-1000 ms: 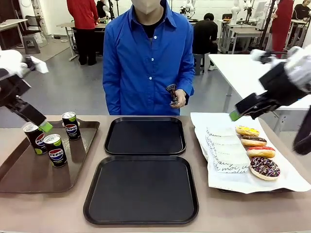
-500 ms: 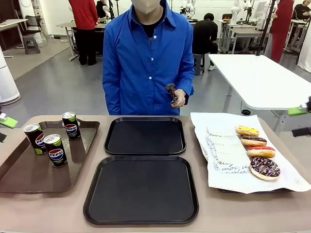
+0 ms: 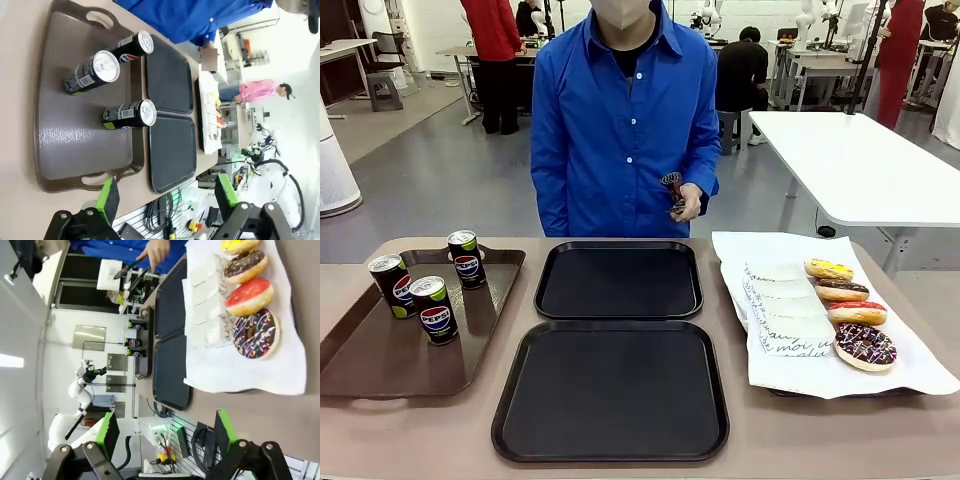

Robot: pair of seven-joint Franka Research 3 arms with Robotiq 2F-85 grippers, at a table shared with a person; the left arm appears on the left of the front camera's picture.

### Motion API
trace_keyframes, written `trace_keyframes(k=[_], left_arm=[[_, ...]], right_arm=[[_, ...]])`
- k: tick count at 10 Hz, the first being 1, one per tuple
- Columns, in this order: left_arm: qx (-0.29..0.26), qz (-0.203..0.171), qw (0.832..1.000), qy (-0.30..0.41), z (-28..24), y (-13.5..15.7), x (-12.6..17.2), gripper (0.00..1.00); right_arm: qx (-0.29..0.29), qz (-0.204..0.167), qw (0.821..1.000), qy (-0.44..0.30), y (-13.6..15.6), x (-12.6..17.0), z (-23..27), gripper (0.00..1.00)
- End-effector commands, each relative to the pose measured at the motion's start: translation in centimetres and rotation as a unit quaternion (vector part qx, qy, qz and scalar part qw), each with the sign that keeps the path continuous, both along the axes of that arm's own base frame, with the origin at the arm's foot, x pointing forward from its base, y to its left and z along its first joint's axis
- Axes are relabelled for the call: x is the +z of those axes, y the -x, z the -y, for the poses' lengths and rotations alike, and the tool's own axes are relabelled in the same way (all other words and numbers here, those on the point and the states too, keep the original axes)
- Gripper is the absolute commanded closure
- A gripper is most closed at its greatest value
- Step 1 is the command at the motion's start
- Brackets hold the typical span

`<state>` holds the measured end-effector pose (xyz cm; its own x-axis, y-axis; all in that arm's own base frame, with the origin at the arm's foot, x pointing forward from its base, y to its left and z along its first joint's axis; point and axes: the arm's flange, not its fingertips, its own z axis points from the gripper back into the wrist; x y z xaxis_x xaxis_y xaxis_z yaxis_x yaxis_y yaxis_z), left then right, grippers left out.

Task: Set up donuts and drinks on trays.
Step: Pick up one Pepsi coke and place it on the Flat Tray.

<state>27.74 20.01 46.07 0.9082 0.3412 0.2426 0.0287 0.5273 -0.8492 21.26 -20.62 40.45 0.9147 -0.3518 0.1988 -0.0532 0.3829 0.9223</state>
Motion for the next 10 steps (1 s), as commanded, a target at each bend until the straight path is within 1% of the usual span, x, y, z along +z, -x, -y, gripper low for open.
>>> trace_keyframes(k=[1,3,4,5,6,10], left_arm=[[-0.018,0.023,0.999,0.025,-1.3,0.7,-0.5,0.00],[-0.025,0.012,0.999,0.022,-1.4,1.4,-0.7,0.00],[-0.026,0.001,1.000,0.017,-1.0,1.7,-0.9,0.00],[-0.036,0.004,0.999,0.021,-1.2,2.0,-1.1,0.00],[-0.019,0.002,1.000,0.021,-1.1,1.7,-0.8,0.00],[-0.019,0.002,1.000,0.021,-1.1,1.7,-0.8,0.00]], right_arm=[[0.005,0.026,1.000,-0.009,3.0,-1.9,-2.2,0.00],[-0.005,0.033,0.999,-0.010,3.7,-1.7,-1.7,0.00],[-0.004,0.038,0.999,-0.006,3.6,-1.5,-1.5,0.00],[-0.001,0.042,0.999,0.012,2.8,-1.2,-1.9,0.00],[-0.008,0.028,0.999,-0.012,2.9,-0.5,1.3,0.00],[-0.008,0.028,0.999,-0.012,2.9,-0.5,1.3,0.00]])
